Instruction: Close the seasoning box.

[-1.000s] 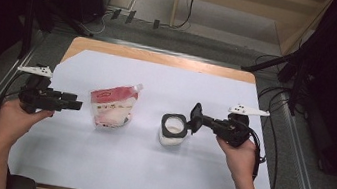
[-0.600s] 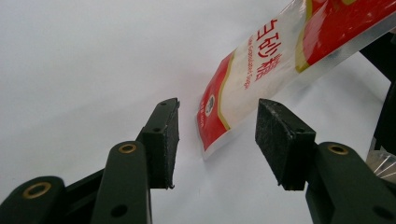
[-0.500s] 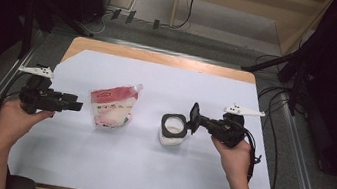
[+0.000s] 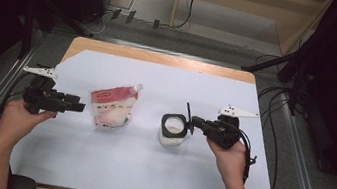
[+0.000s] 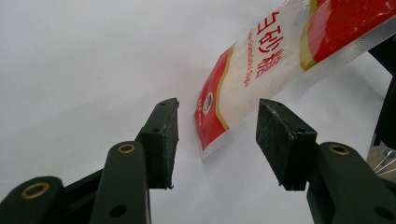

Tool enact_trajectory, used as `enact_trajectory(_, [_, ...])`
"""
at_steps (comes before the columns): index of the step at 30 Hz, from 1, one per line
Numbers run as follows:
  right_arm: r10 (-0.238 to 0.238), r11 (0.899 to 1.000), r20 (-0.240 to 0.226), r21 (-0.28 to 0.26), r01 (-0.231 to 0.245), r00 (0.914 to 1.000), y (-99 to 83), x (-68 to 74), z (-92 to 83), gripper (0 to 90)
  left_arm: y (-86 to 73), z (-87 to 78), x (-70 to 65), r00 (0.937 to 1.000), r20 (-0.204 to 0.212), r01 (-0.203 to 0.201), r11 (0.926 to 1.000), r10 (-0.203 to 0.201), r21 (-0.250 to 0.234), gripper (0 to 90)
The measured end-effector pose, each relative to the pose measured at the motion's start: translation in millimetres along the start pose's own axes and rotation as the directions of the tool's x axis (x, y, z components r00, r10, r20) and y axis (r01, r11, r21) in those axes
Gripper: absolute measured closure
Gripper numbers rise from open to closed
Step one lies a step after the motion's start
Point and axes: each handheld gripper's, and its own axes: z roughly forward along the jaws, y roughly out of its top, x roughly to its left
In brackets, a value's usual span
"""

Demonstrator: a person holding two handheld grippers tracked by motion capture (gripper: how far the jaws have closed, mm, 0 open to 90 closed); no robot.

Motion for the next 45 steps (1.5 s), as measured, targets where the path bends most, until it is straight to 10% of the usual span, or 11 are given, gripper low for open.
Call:
enact_trajectory(25, [-0.073, 0.993, -0.042, 0.093, 0.077, 0.9965, -5.6, 22.0, 27.3, 89.4, -0.5, 2.1, 2.0, 1.0, -0.008, -0.003, 0.9999, 0.003, 0.015, 49.6])
enact_trajectory(45, [-0.079, 0.996, -0.028, 0.037, 0.08, 0.9965, -1.5, 16.2, 13.8, 70.8, -0.8, 4.7, 2.5, 0.9999, -0.005, -0.009, 0.9997, 0.009, 0.024, 48.8])
